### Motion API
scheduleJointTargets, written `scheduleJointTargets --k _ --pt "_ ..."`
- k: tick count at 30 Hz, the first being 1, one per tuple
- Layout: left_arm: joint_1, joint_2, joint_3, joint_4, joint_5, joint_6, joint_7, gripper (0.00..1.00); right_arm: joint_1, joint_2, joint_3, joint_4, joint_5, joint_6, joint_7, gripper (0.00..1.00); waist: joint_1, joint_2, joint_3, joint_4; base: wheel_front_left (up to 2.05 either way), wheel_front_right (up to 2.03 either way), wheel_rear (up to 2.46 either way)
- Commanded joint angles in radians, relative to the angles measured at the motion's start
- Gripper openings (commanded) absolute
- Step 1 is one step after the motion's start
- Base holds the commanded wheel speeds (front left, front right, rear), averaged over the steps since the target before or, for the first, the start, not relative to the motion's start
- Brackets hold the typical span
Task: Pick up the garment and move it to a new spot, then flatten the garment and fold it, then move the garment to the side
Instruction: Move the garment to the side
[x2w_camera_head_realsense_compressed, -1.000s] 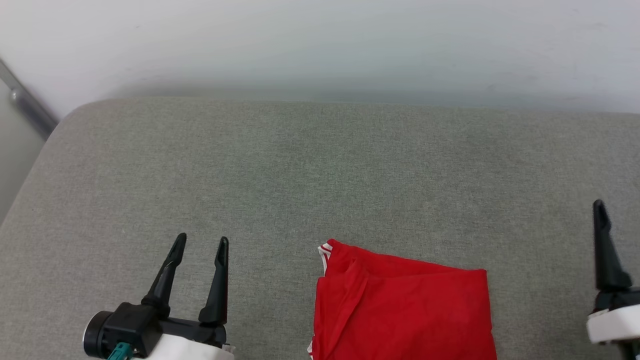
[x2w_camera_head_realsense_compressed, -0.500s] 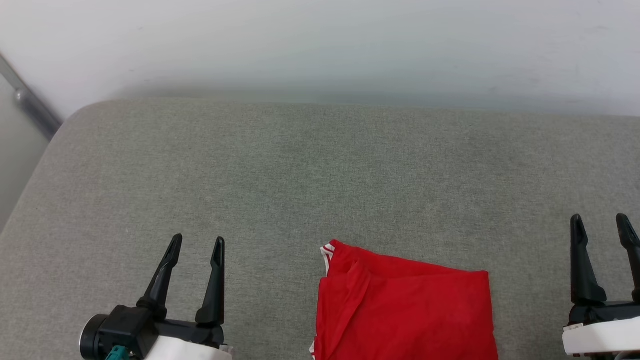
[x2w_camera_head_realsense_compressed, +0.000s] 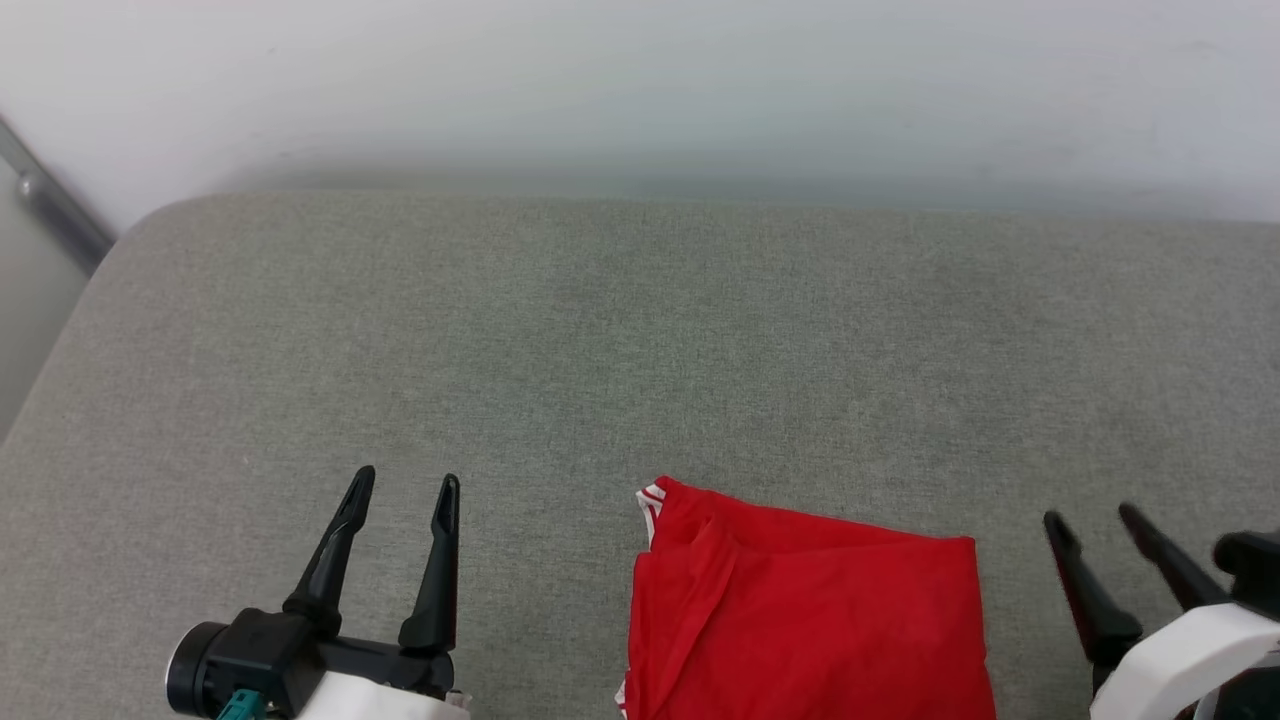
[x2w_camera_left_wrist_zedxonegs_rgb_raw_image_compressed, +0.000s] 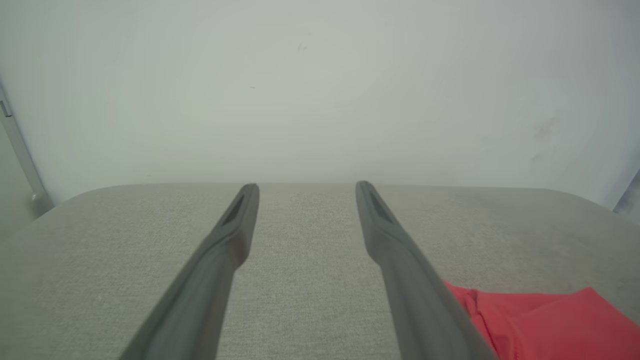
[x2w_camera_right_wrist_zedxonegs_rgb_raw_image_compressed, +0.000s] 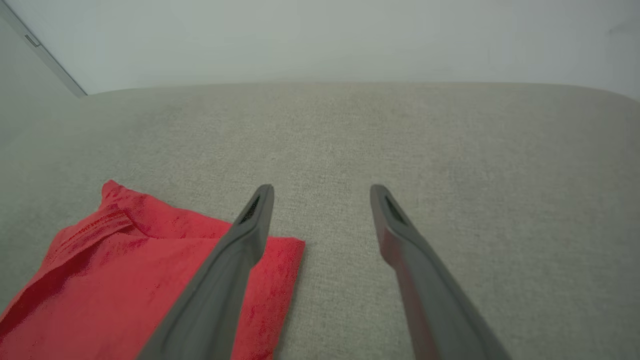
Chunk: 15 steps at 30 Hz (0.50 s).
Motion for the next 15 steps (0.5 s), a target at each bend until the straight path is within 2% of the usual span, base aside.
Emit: scheduleJointTargets --k 1,5,9,15 --pt "-0.008 0.002 -0.001 -0.001 -0.001 -0.001 -0.004 1.00 0.011 -0.023 0.014 -0.014 0.020 -0.001 0.067 1.00 0.0000 0.0000 0.007 -0.001 0.00 0.00 0.00" --pt "-0.023 0.003 -0.011 0.006 -0.008 -0.001 -0.004 1.00 0.023 -0.077 0.030 -0.076 0.078 0.000 0.351 1.00 0.0000 0.0000 0.029 0.004 0.00 0.00 0.00" --pt "-0.040 0.003 -0.021 0.009 -0.013 -0.001 -0.004 1.00 0.021 -0.063 0.028 -0.130 0.121 -0.001 0.606 1.00 0.0000 0.0000 0.054 0.017 0.00 0.00 0.00" --pt "-0.071 -0.003 -0.040 0.022 -0.019 -0.001 -0.004 1.00 -0.022 0.013 0.005 -0.131 0.133 -0.001 0.785 1.00 0.0000 0.0000 0.097 0.054 0.00 0.00 0.00"
